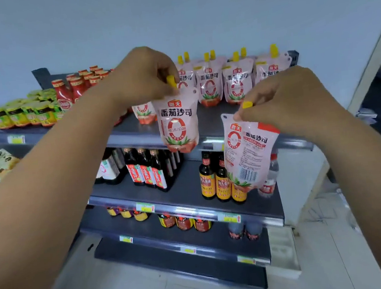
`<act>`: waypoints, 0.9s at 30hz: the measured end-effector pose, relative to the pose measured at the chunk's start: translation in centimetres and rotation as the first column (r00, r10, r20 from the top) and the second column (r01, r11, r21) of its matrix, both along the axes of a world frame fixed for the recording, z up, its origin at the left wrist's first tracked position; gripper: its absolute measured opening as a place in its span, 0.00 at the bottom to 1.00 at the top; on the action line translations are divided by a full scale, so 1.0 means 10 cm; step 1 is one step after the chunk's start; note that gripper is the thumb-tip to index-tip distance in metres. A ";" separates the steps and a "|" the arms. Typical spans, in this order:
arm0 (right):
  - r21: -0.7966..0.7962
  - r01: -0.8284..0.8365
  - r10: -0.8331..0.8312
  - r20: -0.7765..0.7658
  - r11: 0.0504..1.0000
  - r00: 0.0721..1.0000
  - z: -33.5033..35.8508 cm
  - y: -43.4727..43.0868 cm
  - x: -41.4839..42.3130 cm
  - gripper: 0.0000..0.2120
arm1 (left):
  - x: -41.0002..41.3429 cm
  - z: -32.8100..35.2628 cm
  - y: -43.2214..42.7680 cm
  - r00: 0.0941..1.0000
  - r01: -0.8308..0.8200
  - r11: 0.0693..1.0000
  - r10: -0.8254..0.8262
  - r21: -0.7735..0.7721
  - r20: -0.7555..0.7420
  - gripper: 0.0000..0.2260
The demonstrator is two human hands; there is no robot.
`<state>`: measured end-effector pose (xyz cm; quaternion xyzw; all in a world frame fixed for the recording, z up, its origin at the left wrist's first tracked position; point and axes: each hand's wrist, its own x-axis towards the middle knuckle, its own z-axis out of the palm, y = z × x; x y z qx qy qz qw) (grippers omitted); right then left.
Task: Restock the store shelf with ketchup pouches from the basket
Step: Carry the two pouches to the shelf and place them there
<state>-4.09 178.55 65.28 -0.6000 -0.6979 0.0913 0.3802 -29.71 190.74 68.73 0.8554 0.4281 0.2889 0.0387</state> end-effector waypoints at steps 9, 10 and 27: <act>0.031 -0.121 0.125 -0.259 0.992 0.958 0.29 1.36 0.12 0.09 | 0.32 0.24 1.49 0.996 0.016 0.999 -0.011 0.048 -0.090 0.08; 0.034 -0.120 0.125 -0.260 0.992 0.957 0.31 1.48 0.10 0.08 | 0.34 0.25 1.63 0.995 0.017 0.998 -0.011 0.057 -0.103 0.08; -0.072 0.329 -0.334 -0.071 0.942 0.940 0.07 3.02 -0.69 0.20 | 0.34 0.09 2.99 0.921 0.106 0.993 -0.079 0.050 -0.382 0.12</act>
